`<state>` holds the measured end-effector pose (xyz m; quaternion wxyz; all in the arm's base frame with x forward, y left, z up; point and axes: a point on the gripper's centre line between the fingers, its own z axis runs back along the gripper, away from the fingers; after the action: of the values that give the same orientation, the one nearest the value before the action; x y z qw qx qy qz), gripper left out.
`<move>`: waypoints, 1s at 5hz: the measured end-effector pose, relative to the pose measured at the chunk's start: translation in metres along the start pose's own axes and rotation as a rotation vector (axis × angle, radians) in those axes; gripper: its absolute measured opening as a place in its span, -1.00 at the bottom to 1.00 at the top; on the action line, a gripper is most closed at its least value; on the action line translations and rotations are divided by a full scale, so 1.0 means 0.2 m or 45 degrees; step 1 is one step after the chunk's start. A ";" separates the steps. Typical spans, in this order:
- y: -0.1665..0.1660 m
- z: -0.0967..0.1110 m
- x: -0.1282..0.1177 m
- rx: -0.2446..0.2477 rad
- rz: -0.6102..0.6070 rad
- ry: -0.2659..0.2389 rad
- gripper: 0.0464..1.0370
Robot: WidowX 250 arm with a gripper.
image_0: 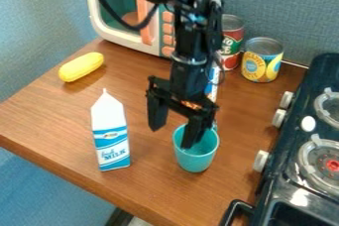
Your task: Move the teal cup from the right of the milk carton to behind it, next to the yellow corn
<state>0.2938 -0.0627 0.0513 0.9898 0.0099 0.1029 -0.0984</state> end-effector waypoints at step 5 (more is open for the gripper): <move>-0.01 -0.09 0.11 0.004 0.011 0.035 -0.70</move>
<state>0.3108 -0.0675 0.0299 0.9887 0.0131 0.1163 -0.0940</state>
